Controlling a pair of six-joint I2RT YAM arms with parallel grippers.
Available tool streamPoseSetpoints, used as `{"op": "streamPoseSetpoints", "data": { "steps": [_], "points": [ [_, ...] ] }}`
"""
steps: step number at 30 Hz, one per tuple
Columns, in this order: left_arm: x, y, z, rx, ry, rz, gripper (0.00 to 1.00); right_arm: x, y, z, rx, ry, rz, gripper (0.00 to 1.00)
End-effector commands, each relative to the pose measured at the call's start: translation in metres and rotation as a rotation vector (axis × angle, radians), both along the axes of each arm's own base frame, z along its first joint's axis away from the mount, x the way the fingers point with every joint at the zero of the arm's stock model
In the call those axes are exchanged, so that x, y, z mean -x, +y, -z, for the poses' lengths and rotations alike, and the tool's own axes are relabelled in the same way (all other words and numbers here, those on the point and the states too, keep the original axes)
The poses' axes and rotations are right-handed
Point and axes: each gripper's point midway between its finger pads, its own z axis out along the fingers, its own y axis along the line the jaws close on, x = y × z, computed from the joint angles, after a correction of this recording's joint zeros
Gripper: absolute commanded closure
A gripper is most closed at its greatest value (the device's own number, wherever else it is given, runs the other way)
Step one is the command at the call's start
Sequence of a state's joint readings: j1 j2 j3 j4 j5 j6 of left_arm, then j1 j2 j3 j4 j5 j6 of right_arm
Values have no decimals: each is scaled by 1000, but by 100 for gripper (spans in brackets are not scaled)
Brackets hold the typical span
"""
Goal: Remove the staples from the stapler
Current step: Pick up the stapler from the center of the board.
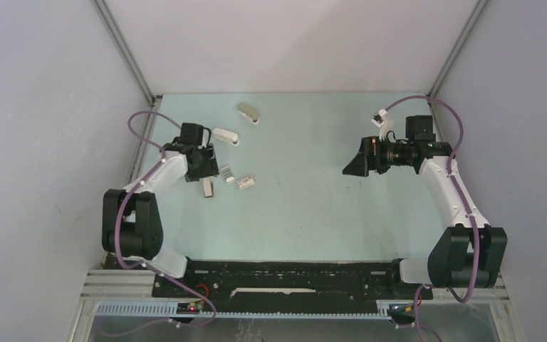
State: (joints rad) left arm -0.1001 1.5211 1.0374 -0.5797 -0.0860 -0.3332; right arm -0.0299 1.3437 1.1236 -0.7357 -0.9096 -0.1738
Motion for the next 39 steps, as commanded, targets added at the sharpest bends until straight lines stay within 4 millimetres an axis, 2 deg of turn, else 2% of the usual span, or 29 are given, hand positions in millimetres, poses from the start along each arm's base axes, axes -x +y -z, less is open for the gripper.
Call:
{"op": "streamPoseSetpoints", "data": {
  "steps": [1, 14, 28, 30, 36, 39],
  "points": [
    [-15, 7, -11, -108, 0, 24, 36, -3, 2, -1, -2, -12, -3, 0],
    [-10, 3, 12, -122, 73, 39, 45, -3, 0, -1, -4, -11, 1, 0],
    [-7, 0, 21, -119, 88, 43, 58, -2, 1, -3, -5, -18, -1, 0],
    [-6, 0, 22, -120, 92, 43, 64, -2, 1, -3, -5, -18, -1, 0],
    [-6, 3, 17, -135, 68, 38, 91, -2, 1, -3, -5, -19, -1, 0],
    [-5, 4, 11, -140, 49, 41, 99, -2, 1, -3, -5, -19, 0, 0]
  ]
}}
